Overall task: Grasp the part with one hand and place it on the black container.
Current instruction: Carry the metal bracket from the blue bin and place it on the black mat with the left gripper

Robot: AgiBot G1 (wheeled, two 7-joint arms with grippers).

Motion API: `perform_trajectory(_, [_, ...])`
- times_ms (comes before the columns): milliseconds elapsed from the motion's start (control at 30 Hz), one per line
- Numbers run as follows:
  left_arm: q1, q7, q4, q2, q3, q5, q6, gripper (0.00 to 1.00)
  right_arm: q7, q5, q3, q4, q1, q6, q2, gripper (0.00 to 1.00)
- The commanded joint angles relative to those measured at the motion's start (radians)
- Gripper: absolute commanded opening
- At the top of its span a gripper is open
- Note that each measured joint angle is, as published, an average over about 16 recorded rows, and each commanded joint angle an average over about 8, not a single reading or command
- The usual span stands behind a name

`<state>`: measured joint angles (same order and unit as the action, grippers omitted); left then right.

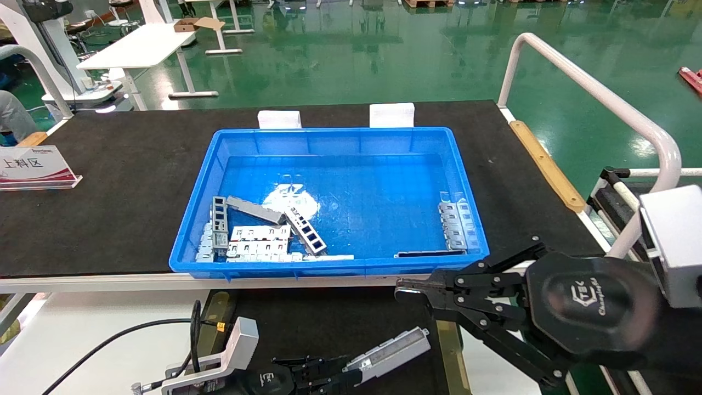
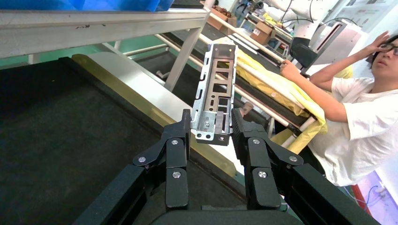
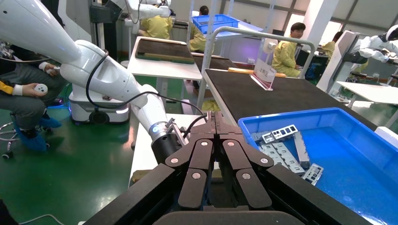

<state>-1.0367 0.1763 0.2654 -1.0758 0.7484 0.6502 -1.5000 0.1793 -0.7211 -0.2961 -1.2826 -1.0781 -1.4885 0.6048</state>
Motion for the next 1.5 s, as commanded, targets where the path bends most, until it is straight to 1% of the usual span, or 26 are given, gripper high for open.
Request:
perform_trajectory(33, [-0.002, 0.000, 0.000, 0.000, 0.000, 0.001, -0.001, 0.00, 0.000, 0.000, 0.000, 0.000, 0.000, 0.000, 0.000, 0.00])
perform_trajectory(667, [-0.006, 0.000, 0.000, -0.002, 0.002, 0.005, -0.003, 0.00, 0.000, 0.000, 0.001, 0.000, 0.000, 0.000, 0.000, 0.00])
perform_trajectory(867, [0.009, 0.005, -0.014, -0.007, 0.014, 0.023, 0.020, 0.00, 0.000, 0.000, 0.000, 0.001, 0.000, 0.000, 0.000, 0.00])
perform_trajectory(1000, [0.019, 0.011, -0.036, -0.010, 0.027, 0.046, 0.071, 0.00, 0.000, 0.000, 0.000, 0.001, -0.001, 0.000, 0.000, 0.00])
perform_trajectory(1167, [0.024, 0.019, -0.073, -0.015, 0.028, 0.055, 0.175, 0.00, -0.001, 0.000, 0.000, 0.001, -0.001, 0.000, 0.000, 0.00])
perform_trajectory(1333, [0.030, 0.035, -0.102, -0.026, 0.006, 0.032, 0.281, 0.00, -0.001, 0.001, -0.001, 0.001, -0.001, 0.000, 0.000, 0.00])
perform_trajectory(1500, [0.043, 0.056, -0.107, -0.039, -0.023, -0.006, 0.347, 0.00, -0.001, 0.001, -0.001, 0.001, -0.001, 0.000, 0.000, 0.00])
